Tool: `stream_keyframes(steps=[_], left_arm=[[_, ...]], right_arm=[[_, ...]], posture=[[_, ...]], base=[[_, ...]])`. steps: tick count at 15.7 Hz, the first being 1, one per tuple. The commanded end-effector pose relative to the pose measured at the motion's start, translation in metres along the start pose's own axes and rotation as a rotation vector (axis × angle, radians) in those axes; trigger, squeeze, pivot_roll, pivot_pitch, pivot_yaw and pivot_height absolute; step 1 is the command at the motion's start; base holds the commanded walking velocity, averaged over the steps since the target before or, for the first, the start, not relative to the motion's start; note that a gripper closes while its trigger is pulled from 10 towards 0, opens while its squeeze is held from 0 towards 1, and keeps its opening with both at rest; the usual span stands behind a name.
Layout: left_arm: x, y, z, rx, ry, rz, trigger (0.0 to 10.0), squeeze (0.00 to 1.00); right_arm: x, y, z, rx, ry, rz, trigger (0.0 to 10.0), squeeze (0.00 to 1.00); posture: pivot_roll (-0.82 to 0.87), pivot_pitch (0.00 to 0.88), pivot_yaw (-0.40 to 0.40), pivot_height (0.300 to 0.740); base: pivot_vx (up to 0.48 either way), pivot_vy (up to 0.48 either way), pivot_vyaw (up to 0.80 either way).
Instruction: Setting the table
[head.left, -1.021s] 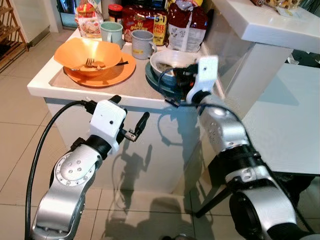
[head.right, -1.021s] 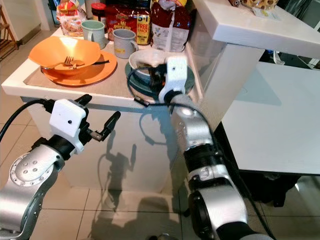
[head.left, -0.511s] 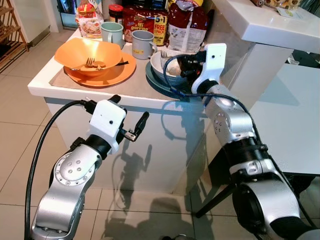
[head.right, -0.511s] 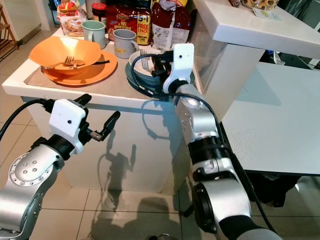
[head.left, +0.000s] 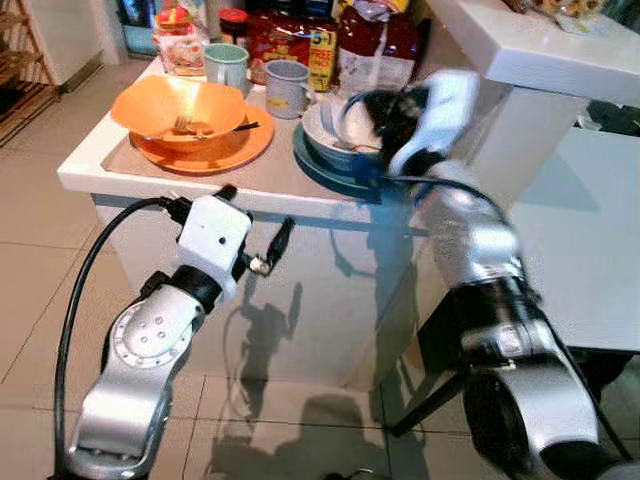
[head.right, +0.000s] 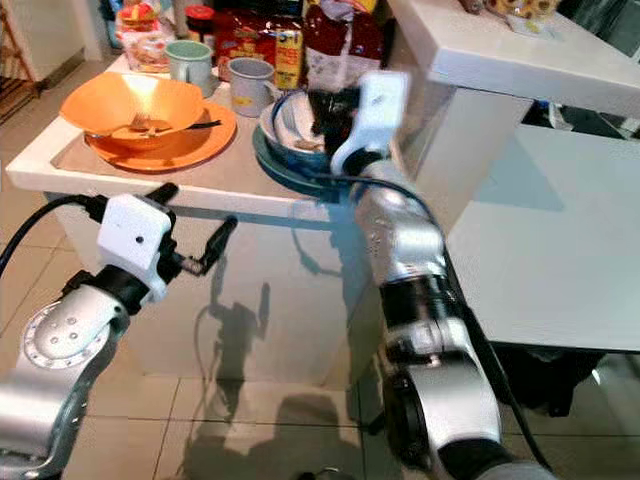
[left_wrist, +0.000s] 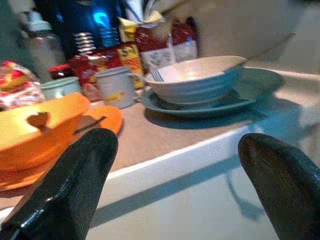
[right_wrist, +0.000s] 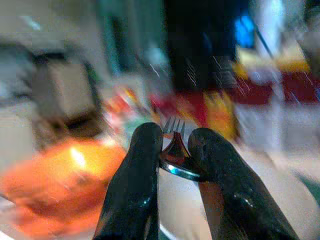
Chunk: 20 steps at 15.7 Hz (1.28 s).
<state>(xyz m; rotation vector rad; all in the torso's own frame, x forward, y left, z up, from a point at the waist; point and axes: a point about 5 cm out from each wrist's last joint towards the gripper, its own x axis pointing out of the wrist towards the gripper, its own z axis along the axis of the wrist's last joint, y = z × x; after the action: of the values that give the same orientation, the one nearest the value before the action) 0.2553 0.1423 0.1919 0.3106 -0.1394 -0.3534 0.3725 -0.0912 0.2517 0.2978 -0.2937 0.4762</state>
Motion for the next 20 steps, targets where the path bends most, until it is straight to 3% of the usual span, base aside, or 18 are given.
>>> stream_keyframes(steps=[1,3,6,9,10,13,14,15,20], left_arm=[[0.003,0.001,0.002,0.007,-0.016,0.024,10.0,0.0],[0.003,0.003,0.002,-0.006,-0.022,0.041,10.0,0.0],[0.002,0.006,0.005,-0.007,-0.048,0.043,10.0,0.0],[0.001,0.004,0.006,0.018,-0.071,0.026,10.0,0.0],[0.0,0.002,0.008,0.035,-0.08,0.012,10.0,0.0],[-0.002,0.002,0.005,0.036,-0.073,0.004,10.0,0.0],[-0.004,0.002,0.004,0.037,-0.069,-0.001,10.0,0.0],[-0.007,0.002,0.001,0.045,-0.055,-0.009,10.0,0.0],[-0.025,-0.009,-0.011,0.033,-0.002,-0.119,10.0,0.0]], right_arm=[[-0.015,-0.001,0.019,0.035,-0.071,0.076,0.0,0.0],[-0.032,-0.003,0.033,0.078,-0.096,0.147,0.0,0.0],[-0.059,-0.019,0.054,0.203,-0.157,0.177,0.0,0.0],[-0.077,-0.028,0.062,0.308,-0.179,0.203,0.0,0.0],[-0.086,-0.027,0.063,0.352,-0.169,0.263,0.0,0.0],[-0.107,-0.019,0.053,0.292,-0.046,0.379,0.0,0.0],[-0.111,-0.019,0.05,0.258,-0.009,0.387,3.2,0.0],[-0.117,-0.021,0.049,0.251,0.026,0.395,10.0,0.0],[-0.144,-0.025,0.04,0.271,0.166,0.455,10.0,0.0]], posture=[[0.07,0.0,-0.123,0.74],[0.06,0.0,-0.115,0.74],[0.05,0.0,-0.111,0.74],[0.06,0.0,-0.106,0.74],[0.06,0.0,-0.104,0.74],[0.05,0.0,-0.101,0.74],[0.06,0.0,-0.101,0.74],[0.06,0.0,-0.101,0.74],[0.06,0.0,-0.105,0.74]], base=[[0.0,0.0,0.0],[0.0,0.0,0.0],[0.0,0.0,0.0],[0.0,0.0,0.0],[0.0,0.0,0.0],[0.0,-0.424,0.0],[0.0,-0.48,0.0],[0.0,-0.48,0.0],[0.0,-0.48,0.0]])
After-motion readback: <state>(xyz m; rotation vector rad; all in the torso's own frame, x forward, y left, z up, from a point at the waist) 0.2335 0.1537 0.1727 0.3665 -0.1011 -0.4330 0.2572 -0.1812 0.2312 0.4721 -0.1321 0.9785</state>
